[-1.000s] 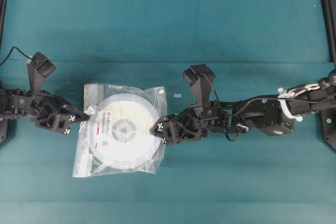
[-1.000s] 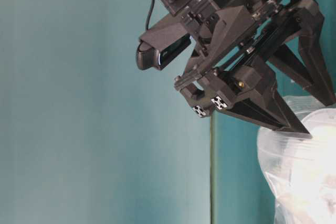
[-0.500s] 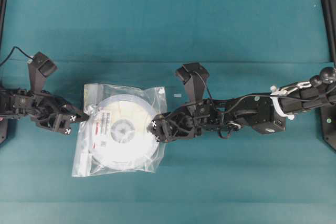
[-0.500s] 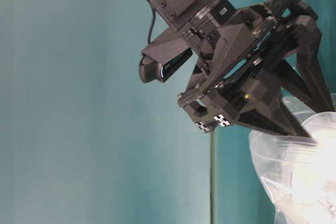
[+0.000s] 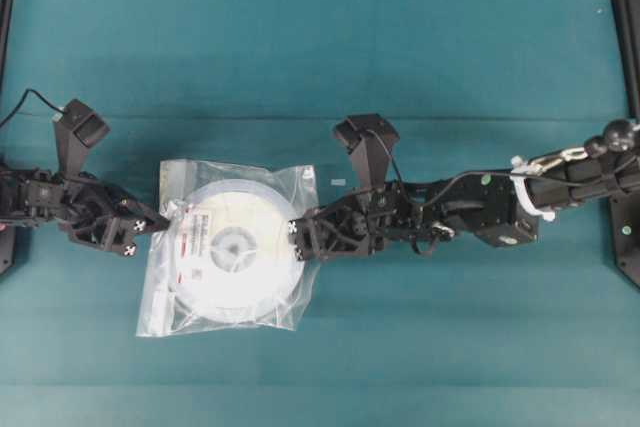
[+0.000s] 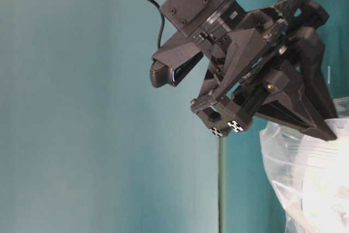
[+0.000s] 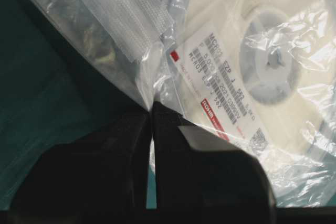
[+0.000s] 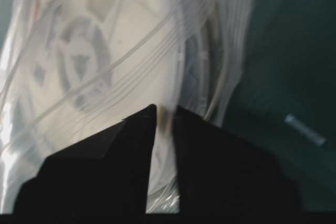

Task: Take out the reel from the clear zip bag.
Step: 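Grip the white reel's rim inside the bag with the right gripper, then pull the reel rightward out of the bag while left gripper holds bag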

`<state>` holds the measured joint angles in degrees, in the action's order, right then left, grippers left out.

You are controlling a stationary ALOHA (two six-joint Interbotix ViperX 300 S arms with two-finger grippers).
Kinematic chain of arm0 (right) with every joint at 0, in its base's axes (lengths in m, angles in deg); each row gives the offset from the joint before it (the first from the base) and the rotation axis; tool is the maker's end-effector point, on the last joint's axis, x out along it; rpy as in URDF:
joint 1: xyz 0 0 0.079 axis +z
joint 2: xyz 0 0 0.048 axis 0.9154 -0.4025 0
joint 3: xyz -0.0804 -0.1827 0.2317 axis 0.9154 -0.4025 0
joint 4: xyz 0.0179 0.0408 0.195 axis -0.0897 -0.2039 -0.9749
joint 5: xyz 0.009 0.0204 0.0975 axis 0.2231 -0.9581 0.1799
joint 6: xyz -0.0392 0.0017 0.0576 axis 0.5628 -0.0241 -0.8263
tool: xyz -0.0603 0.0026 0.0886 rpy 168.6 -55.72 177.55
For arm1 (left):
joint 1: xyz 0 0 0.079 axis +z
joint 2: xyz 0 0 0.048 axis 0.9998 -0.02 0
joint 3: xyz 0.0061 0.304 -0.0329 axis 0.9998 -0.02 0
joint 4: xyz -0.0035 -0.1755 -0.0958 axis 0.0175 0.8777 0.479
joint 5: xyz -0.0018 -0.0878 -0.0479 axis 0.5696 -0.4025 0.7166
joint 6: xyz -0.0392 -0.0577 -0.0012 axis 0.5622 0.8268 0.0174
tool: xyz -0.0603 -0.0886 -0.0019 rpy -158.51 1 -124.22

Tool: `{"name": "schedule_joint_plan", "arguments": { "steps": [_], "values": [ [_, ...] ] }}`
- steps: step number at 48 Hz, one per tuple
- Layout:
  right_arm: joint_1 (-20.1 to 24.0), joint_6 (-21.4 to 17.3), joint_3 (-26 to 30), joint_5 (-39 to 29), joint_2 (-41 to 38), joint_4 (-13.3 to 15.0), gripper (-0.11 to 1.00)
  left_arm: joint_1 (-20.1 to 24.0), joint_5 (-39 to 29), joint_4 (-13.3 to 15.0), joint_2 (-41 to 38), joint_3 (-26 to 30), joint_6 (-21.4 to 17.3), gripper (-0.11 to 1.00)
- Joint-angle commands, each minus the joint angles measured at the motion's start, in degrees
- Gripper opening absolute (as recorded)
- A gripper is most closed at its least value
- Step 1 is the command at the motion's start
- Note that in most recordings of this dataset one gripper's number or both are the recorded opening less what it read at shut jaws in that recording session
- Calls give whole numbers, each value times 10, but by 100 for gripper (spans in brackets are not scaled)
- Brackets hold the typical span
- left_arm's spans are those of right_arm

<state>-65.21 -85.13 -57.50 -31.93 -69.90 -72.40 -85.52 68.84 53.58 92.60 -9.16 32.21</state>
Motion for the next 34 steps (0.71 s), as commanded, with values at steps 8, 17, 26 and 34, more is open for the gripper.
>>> {"name": "schedule_joint_plan", "arguments": {
  "steps": [8, 17, 26, 34],
  "values": [
    [-5, -2, -10, 1, 15, 1, 2, 2, 2, -1, 0, 7, 0, 1],
    [-5, -2, -34, 1, 31, 1, 2, 1, 2, -1, 0, 7, 0, 1],
    [-9, -4, -79, 3, 61, 1, 2, 1, 2, -1, 0, 8, 0, 1],
    [-11, -4, -121, 1, 89, 0, 2, 1, 2, -1, 0, 7, 0, 1]
  ]
}}
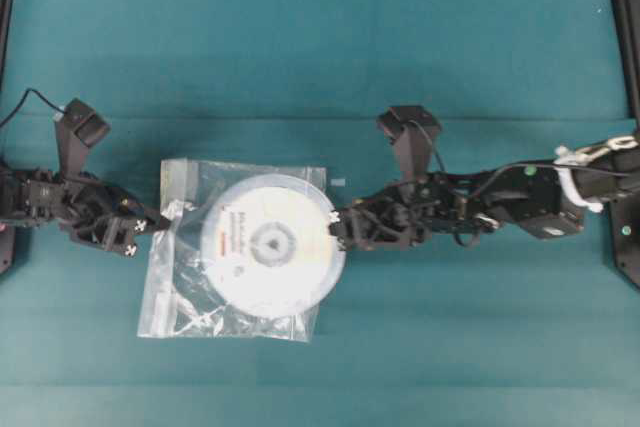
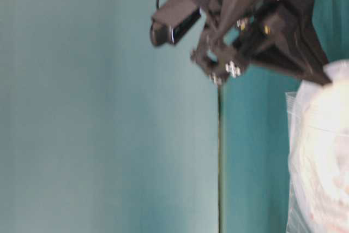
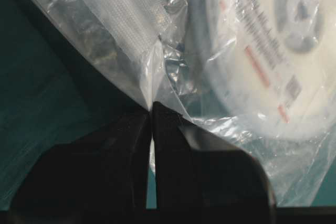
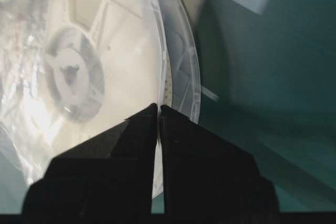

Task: Take out the reel from the clear zip bag.
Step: 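Pull the reel rightward out of the bag while left gripper holds bag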

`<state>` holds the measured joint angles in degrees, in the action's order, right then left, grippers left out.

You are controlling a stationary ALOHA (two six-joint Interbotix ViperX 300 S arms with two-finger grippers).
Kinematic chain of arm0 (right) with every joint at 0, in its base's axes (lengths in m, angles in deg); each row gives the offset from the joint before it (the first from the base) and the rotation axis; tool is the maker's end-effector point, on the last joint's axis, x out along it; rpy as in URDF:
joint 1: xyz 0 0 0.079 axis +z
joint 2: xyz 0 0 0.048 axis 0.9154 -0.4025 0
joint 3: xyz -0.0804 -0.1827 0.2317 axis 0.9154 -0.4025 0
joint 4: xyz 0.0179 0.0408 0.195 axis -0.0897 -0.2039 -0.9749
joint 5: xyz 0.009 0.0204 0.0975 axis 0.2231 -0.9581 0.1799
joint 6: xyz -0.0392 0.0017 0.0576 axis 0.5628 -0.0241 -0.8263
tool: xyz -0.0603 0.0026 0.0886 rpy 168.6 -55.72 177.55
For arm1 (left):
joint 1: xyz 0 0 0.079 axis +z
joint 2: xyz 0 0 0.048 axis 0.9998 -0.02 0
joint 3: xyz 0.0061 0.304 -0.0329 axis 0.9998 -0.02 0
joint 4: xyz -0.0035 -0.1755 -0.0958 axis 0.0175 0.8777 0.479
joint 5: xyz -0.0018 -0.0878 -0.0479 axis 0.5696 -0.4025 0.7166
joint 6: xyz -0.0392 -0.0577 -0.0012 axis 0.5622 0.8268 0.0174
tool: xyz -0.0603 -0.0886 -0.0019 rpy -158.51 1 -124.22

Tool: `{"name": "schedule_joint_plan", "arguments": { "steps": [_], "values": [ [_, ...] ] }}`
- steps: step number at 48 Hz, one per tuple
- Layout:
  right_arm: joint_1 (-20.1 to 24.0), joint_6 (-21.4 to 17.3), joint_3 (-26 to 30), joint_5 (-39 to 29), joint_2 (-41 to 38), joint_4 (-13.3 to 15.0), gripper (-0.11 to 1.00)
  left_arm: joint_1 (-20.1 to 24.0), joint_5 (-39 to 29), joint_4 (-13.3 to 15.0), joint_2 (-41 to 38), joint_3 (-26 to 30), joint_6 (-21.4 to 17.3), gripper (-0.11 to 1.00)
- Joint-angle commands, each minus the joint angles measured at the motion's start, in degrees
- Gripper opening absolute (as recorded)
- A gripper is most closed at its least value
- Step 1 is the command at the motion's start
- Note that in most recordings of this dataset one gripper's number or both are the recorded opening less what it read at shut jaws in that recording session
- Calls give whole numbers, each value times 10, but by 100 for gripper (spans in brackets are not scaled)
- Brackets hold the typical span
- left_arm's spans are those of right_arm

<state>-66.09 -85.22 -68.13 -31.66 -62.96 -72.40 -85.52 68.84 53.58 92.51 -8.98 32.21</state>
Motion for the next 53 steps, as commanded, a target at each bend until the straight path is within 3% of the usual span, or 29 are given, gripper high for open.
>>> {"name": "schedule_joint_plan", "arguments": {
  "steps": [1, 53],
  "values": [
    [-3, -4, -20, -2, 23, 0, 2, 1, 2, 0, 1, 5, 0, 1],
    [-26, -6, -213, -4, 192, -2, 2, 2, 2, 0, 1, 16, 3, 1]
  ]
}}
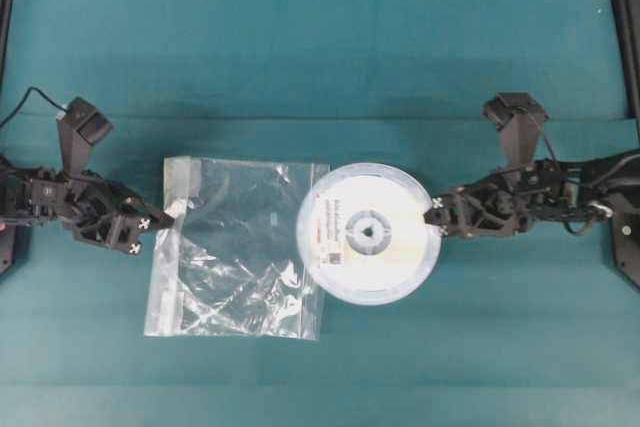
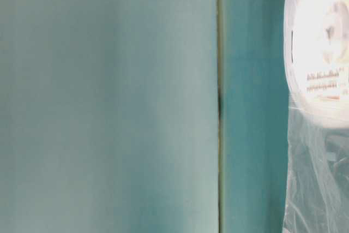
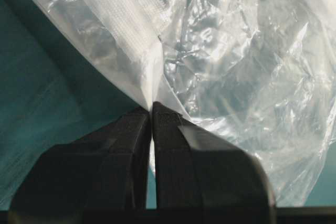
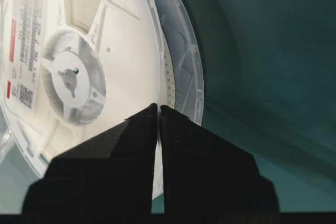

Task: Take out the reel from the clear zip bag.
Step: 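Pull the reel rightward out of the bag while left gripper holds bag, then set the reel down on the table right of the bag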

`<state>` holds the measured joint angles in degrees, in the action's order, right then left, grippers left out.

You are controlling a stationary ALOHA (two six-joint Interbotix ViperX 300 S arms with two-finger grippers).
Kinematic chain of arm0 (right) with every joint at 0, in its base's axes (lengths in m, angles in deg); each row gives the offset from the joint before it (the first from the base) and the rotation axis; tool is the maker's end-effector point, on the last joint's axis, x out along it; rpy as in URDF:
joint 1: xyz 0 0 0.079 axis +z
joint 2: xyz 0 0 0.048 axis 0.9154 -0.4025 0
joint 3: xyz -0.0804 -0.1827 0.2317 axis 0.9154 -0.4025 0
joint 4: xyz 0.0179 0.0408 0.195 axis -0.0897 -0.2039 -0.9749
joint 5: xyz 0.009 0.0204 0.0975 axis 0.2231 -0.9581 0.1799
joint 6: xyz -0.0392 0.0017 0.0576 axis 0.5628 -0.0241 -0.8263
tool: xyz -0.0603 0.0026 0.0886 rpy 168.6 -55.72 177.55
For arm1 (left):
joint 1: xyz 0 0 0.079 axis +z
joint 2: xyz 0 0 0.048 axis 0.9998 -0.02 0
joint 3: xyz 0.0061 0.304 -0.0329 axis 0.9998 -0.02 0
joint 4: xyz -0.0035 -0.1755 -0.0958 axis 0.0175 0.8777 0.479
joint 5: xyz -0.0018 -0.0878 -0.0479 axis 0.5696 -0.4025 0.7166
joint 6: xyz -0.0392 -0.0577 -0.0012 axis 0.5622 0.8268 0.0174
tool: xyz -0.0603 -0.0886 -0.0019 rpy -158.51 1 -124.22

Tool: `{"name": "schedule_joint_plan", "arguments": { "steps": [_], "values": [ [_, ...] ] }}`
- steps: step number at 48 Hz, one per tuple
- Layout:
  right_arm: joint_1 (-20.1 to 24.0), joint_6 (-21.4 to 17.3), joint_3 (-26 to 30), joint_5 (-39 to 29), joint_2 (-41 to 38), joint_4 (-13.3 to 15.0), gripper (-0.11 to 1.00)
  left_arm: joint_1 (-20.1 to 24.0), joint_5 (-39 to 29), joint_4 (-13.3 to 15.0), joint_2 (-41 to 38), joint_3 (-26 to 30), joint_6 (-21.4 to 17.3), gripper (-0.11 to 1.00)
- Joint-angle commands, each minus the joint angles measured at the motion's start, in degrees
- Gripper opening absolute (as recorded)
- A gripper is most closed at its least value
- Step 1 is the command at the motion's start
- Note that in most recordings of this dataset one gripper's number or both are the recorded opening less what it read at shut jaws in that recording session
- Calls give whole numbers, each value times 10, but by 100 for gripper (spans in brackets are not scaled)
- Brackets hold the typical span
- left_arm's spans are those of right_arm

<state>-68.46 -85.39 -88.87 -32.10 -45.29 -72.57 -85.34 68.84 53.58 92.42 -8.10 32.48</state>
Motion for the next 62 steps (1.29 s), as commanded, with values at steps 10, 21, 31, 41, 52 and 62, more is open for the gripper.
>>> {"name": "schedule_joint_plan", "arguments": {
  "steps": [10, 21, 31, 41, 52, 62],
  "values": [
    [-5, -3, -29, -29, 53, 0, 2, 0, 2, 0, 2, 9, 0, 1],
    [-11, -3, -62, -41, 98, -1, 2, 1, 2, -1, 2, 9, 1, 1],
    [-24, -3, -88, -51, 134, -1, 2, 0, 2, -1, 1, 9, 1, 1],
    [-25, -2, -95, -62, 144, 0, 2, 0, 2, -1, 1, 10, 0, 1],
    [-26, -1, -94, -66, 144, -1, 2, 0, 2, -1, 1, 11, 1, 1],
    [-25, -1, -94, -66, 144, -1, 2, 0, 2, -1, 1, 11, 1, 1]
  ]
}}
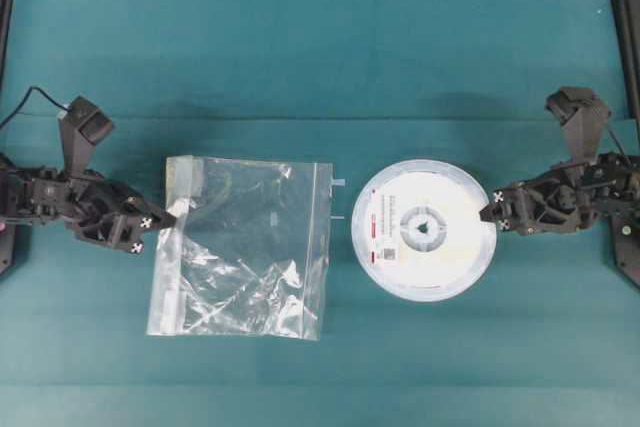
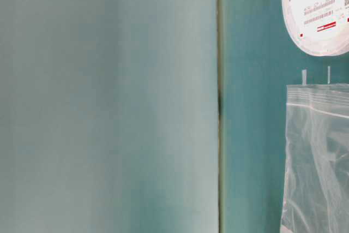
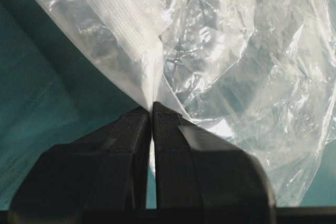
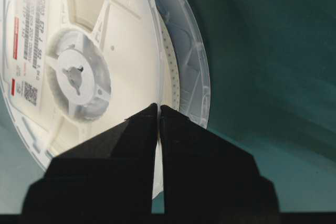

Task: Take out the reel from the clear zip bag.
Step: 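Set the reel down on the table right of the bag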

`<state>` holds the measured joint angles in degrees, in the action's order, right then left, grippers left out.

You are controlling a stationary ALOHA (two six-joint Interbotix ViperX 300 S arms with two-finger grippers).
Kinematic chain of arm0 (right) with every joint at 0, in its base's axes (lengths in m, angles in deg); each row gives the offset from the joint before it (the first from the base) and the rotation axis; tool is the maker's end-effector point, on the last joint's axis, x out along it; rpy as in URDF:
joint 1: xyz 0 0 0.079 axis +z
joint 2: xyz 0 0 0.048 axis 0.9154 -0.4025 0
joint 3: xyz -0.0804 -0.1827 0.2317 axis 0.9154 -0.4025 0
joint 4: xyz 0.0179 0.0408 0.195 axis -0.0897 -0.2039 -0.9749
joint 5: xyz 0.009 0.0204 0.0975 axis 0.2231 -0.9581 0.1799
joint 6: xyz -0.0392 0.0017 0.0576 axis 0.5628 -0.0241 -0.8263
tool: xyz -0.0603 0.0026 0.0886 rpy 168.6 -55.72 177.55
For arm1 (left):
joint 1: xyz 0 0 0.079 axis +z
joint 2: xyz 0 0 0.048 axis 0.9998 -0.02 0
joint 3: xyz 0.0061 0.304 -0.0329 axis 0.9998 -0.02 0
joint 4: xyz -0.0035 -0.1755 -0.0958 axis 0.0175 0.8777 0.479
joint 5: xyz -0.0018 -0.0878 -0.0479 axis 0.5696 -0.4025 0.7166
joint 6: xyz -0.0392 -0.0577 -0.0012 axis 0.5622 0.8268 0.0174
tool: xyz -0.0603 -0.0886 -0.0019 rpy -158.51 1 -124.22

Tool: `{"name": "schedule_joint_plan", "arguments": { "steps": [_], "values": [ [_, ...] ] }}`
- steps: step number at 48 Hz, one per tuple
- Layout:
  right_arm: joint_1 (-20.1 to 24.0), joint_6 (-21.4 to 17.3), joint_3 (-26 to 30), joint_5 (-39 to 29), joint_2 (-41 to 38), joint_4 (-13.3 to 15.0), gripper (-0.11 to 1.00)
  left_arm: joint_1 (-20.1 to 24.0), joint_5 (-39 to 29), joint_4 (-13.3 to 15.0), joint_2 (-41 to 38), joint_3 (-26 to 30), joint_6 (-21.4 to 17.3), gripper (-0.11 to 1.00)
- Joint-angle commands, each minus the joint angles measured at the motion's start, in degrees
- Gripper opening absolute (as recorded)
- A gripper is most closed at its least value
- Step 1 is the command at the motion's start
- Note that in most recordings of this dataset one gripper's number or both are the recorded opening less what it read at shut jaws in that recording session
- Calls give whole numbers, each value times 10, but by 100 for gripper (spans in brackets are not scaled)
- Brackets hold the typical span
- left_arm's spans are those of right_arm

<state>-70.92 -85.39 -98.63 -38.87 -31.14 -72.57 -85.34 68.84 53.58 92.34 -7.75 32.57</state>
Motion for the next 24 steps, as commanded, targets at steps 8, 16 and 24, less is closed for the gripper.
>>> {"name": "schedule_joint_plan", "arguments": {
  "steps": [8, 16, 24],
  "values": [
    [-2, 0, 4, 2, 3, -1, 2, 4, 2, 0, 1, 11, 2, 1],
    [-1, 1, 4, 3, 3, 0, 2, 9, 2, -1, -1, 15, 4, 1],
    [-1, 4, 6, 4, 3, 0, 7, 9, -4, -1, -4, 21, 4, 1]
  ]
}}
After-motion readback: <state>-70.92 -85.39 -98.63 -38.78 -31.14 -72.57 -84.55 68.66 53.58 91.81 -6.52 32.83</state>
